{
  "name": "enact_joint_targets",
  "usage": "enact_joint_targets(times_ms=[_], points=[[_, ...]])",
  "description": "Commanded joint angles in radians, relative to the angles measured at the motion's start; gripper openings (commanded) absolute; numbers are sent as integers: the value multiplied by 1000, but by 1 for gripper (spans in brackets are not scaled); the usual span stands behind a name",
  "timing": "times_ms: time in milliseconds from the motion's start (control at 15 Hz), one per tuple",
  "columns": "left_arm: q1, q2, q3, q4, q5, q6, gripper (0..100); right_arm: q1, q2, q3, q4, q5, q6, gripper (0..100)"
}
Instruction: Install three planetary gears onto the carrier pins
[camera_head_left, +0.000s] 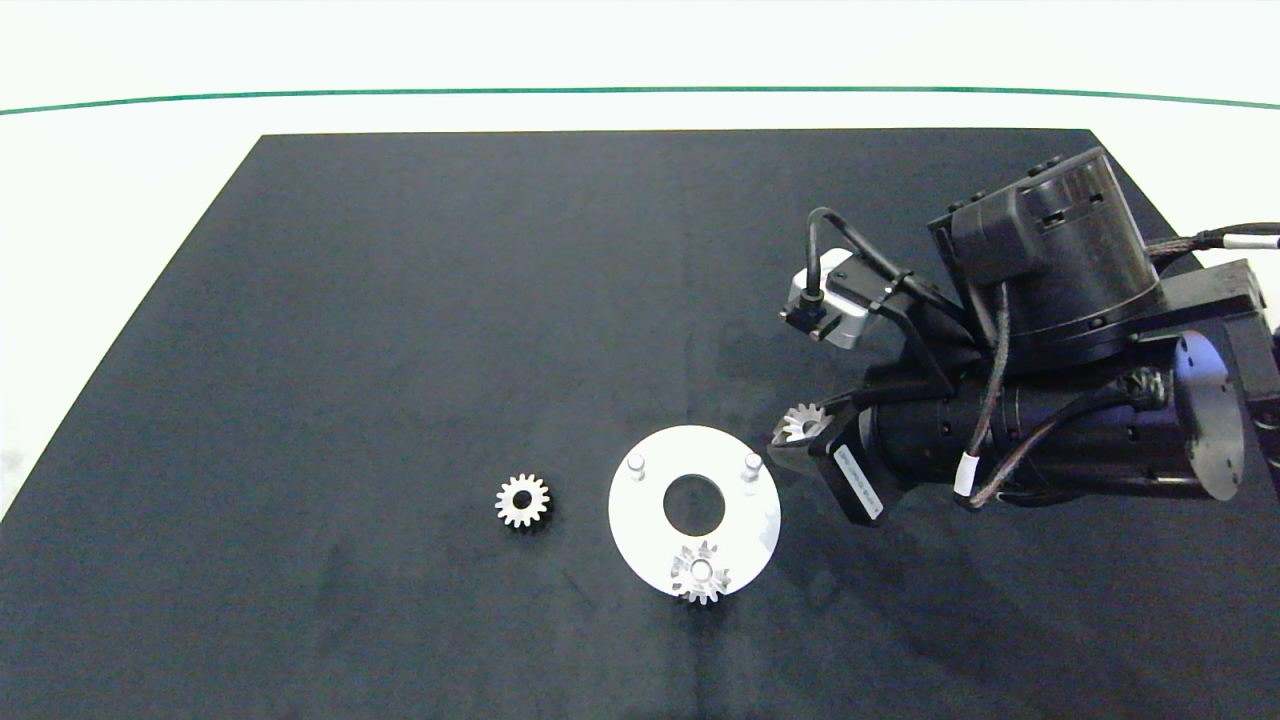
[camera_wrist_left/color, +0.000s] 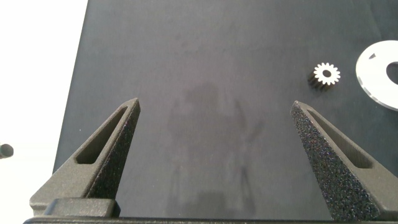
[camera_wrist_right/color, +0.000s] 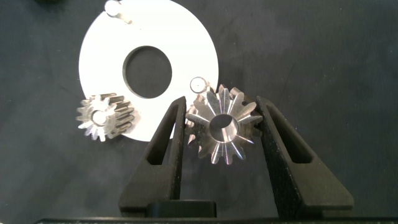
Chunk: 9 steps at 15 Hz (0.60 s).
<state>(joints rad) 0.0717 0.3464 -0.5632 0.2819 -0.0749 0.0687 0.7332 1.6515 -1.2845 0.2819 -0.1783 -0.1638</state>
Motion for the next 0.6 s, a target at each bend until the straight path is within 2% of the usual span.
enact_joint_targets(times_ms=[67,600], points=[[0,2,-1,2,0,0,100,20,30,2,0,-27,-2,4],[0,-3,-4,2,0,0,100,20,74,-4,-29,-35,0,4]])
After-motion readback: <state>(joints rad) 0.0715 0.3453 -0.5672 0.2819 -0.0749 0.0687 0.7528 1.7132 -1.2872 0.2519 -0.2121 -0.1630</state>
